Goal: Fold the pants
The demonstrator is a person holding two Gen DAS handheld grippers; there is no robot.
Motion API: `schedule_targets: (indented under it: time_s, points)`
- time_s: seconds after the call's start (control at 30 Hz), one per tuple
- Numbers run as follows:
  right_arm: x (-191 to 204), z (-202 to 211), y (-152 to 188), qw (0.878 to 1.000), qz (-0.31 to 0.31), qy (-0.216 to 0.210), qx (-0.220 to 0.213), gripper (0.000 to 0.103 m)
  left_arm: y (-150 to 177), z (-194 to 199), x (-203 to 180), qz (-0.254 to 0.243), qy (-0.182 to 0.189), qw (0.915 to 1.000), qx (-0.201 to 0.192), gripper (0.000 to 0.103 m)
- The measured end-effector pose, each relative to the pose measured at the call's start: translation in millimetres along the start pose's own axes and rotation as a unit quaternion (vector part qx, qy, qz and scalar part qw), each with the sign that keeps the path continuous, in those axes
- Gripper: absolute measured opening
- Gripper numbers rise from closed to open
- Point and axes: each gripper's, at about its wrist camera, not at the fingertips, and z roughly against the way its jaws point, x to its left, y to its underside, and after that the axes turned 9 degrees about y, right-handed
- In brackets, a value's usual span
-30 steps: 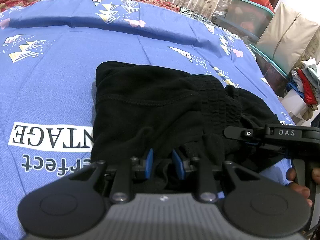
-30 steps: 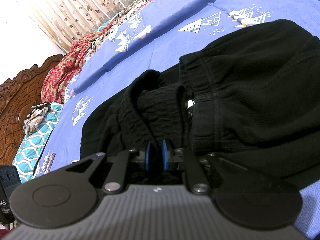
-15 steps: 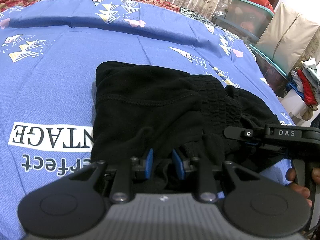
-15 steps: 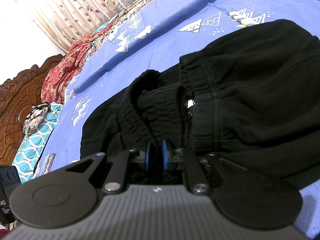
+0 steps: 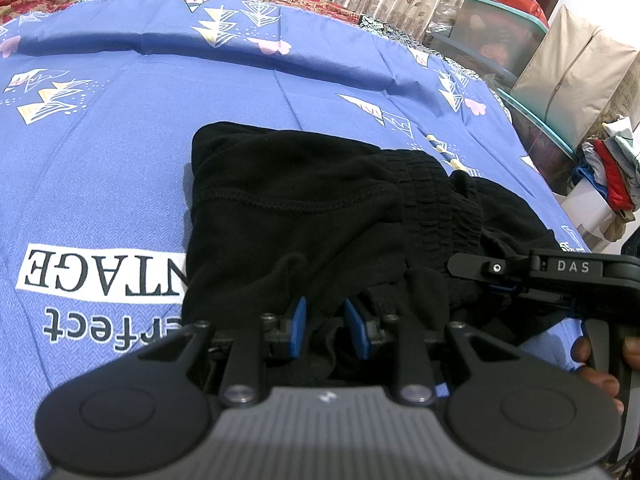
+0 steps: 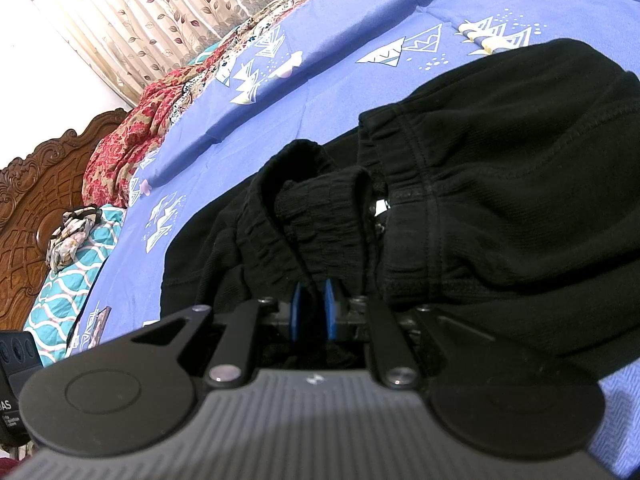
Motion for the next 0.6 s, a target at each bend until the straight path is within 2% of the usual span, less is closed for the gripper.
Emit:
schedule_targets:
  time_s: [0.6]
  points:
    - [4.5, 2.2, -0.4, 1.0, -0.003, 0.0, -0.002, 0.015, -1.4, -0.5, -3.6, -0.001, -0.005, 1.0, 0.001, 0.025]
